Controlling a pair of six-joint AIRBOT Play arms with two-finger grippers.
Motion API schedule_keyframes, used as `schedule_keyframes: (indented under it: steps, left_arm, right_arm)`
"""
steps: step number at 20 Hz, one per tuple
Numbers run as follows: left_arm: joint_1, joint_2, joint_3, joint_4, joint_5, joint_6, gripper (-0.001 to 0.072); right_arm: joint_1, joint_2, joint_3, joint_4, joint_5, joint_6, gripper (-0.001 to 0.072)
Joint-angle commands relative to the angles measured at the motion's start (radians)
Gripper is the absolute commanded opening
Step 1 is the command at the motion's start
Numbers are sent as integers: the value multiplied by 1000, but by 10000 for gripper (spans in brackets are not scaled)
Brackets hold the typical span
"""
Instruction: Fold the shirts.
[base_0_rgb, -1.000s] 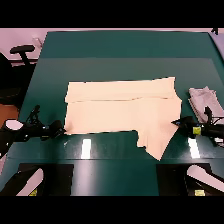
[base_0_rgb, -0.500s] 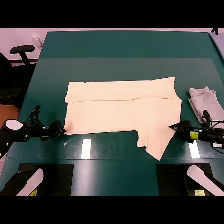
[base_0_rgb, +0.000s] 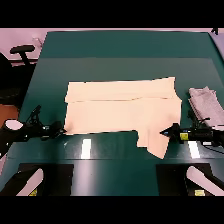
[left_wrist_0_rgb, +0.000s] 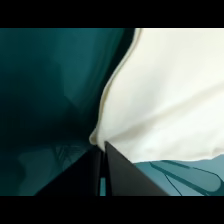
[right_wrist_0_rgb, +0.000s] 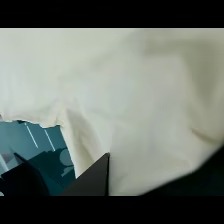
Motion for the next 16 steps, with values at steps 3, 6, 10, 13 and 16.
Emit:
schedule_keyframes:
  steps: [3, 6, 10, 13, 16]
  left_arm:
    - [-1, 1, 81, -204, -118, 147, 24]
    - [-1, 1, 227, -233, -144, 162, 24]
    - [-2, 1, 391, -244, -72, 162, 24]
    - [-54, -2, 407, -229, -2, 184, 24]
    - [-129, -22, 405, -203, 223, 179, 24]
  right_arm:
    - [45, 174, 19, 125, 27, 24, 19]
    - [45, 241, 127, 157, 24, 37, 19]
    - [48, 128, 323, 157, 18, 42, 19]
    - [85, -47, 489, 157, 2, -2, 19]
    - [114, -218, 669, 157, 5, -16, 19]
